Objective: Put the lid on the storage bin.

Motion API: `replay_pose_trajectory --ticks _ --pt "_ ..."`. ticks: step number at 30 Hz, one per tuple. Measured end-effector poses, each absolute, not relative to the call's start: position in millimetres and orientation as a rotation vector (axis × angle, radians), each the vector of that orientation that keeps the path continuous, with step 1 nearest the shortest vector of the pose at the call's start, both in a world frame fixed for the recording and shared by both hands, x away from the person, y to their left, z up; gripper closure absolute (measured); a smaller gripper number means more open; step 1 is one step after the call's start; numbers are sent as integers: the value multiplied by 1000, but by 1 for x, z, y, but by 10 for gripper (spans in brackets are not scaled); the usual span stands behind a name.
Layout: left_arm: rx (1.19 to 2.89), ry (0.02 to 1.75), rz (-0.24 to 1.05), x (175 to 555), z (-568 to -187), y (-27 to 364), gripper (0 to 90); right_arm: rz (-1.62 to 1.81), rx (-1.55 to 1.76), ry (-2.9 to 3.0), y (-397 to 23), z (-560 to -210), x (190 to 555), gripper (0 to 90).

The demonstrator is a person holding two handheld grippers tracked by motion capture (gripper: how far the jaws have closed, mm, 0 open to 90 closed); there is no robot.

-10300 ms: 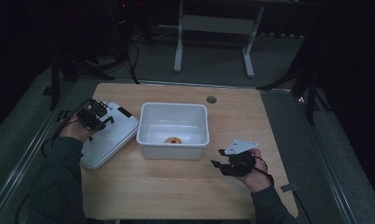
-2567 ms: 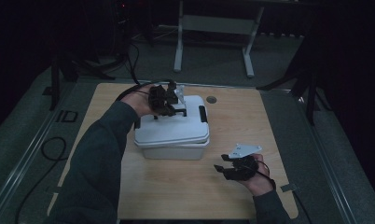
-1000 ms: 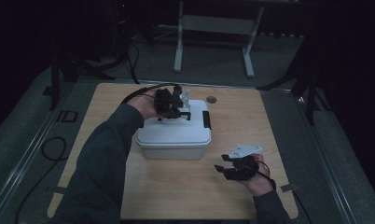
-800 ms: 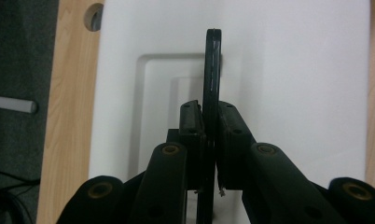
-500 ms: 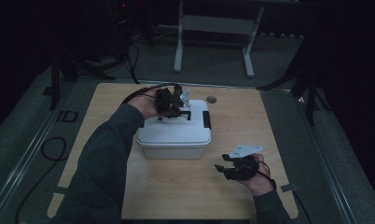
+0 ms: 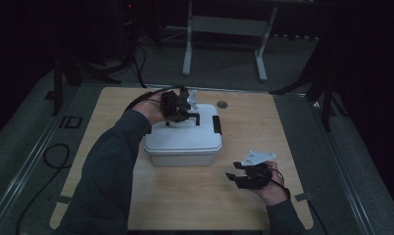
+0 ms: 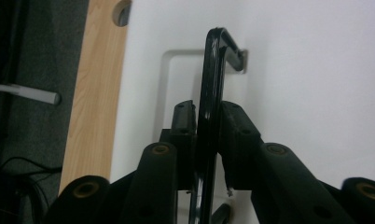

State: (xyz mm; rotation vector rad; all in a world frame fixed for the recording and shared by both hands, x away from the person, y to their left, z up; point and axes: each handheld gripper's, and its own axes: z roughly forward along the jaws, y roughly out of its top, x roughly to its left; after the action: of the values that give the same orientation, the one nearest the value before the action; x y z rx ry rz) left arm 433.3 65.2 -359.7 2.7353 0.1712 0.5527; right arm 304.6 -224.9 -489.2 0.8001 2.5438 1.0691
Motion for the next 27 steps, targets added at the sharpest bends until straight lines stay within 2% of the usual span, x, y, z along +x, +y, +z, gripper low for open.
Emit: replay_pose_trajectory --ticks 17,27 --pt "2724 240 543 434 -360 82 675 1067 805 2545 -225 -489 304 480" --pt "2697 215 515 424 -356 85 684 1064 809 2543 -226 -489 303 477"
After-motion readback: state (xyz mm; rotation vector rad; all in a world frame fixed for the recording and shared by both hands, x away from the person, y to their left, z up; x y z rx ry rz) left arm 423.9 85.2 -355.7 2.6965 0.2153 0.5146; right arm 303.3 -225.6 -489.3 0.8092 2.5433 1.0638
